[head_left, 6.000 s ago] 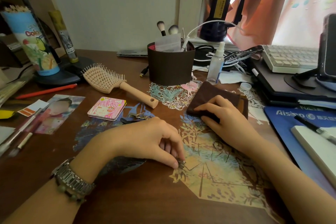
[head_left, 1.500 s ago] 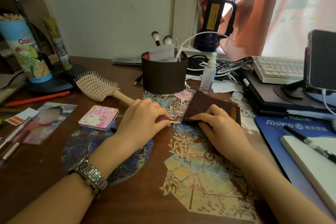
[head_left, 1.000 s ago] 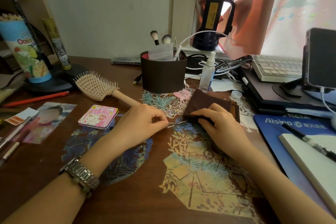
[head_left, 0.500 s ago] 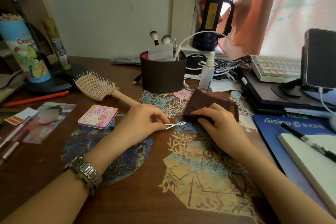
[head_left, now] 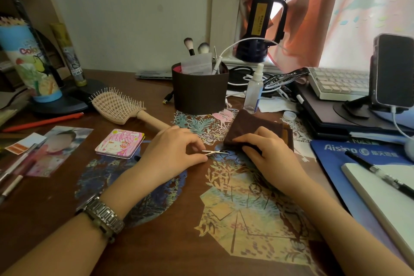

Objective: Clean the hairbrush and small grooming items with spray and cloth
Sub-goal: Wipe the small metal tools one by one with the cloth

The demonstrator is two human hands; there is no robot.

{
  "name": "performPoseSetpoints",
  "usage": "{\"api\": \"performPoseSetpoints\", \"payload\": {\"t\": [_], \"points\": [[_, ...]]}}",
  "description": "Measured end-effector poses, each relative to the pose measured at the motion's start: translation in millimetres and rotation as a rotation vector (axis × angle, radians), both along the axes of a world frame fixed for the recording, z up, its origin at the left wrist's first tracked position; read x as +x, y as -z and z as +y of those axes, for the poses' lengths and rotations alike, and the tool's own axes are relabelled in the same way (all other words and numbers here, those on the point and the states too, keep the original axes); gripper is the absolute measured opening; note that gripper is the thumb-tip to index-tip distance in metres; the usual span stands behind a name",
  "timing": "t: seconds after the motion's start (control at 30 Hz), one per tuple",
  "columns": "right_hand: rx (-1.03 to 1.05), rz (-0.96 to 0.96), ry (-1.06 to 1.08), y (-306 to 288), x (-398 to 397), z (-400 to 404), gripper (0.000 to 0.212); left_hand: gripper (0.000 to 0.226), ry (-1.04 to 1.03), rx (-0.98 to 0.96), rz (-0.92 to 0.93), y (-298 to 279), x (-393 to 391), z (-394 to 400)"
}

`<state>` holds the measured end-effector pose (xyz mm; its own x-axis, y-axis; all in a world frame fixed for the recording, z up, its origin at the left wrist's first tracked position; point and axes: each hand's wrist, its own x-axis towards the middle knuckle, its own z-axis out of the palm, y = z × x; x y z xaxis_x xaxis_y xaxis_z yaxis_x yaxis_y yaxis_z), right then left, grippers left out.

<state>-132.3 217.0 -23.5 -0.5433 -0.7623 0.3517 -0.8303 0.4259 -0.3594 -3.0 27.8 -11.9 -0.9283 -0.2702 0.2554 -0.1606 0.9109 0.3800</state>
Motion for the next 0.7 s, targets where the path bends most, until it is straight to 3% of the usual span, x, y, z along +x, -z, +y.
{"api": "performPoseSetpoints", "payload": {"t": [0.27, 0.7], "points": [[0.09, 0.172, -0.042, -0.4, 4.9, -1.2, 0.031, 0.021, -0.005, -0.033, 0.077, 7.6, -6.6, 3.5], [0.058, 0.209, -0.104, 5.2, 19.9, -15.8, 0.031, 0.021, -0.02, 0.061, 0.075, 10.6, -13.5, 1.1]]}}
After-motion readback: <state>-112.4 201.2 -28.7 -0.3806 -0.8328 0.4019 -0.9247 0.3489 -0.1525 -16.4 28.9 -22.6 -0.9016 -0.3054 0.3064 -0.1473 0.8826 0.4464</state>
